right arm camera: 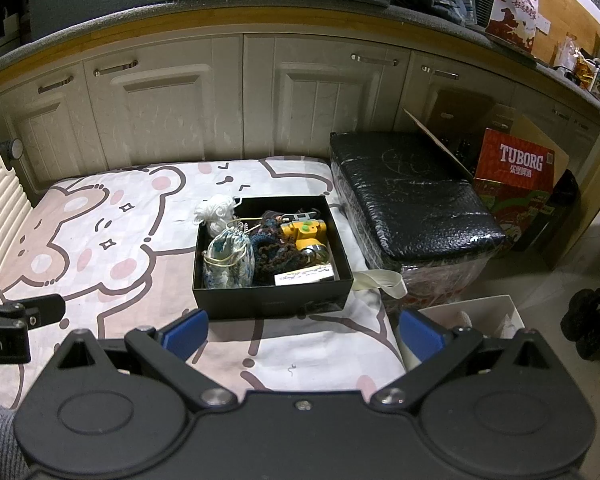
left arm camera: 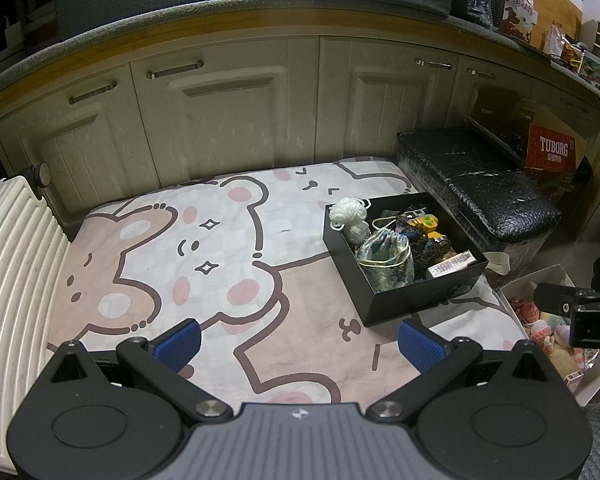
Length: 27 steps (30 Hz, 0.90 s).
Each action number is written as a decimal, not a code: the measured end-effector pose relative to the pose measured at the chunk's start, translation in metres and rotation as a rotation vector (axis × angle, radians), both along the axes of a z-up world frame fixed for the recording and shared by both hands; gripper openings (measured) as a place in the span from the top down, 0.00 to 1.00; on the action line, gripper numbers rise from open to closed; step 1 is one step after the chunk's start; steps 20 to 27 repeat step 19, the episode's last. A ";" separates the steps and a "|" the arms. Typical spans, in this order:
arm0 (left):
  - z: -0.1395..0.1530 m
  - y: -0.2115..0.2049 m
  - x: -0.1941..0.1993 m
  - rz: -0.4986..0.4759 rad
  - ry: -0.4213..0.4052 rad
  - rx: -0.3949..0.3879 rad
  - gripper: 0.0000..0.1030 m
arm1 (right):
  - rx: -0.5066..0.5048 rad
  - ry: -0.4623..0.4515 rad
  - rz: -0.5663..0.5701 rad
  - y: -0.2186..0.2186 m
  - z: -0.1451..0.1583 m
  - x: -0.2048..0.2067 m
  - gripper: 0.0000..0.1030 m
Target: Organize objects
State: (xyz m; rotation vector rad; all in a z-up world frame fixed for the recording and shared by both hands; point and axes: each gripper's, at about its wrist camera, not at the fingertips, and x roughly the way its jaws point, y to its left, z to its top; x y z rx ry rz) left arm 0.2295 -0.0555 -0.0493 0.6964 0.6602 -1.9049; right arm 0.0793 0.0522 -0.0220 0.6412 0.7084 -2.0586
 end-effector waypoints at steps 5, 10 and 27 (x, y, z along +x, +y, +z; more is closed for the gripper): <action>0.000 0.000 0.001 -0.004 0.002 0.001 0.00 | 0.000 -0.001 0.000 0.000 0.000 0.000 0.00; 0.000 -0.001 0.002 -0.017 0.007 0.004 0.00 | 0.000 -0.002 0.000 0.001 -0.001 -0.001 0.00; 0.000 -0.003 0.002 -0.018 0.012 0.010 0.00 | 0.000 -0.002 0.000 0.000 -0.001 -0.001 0.00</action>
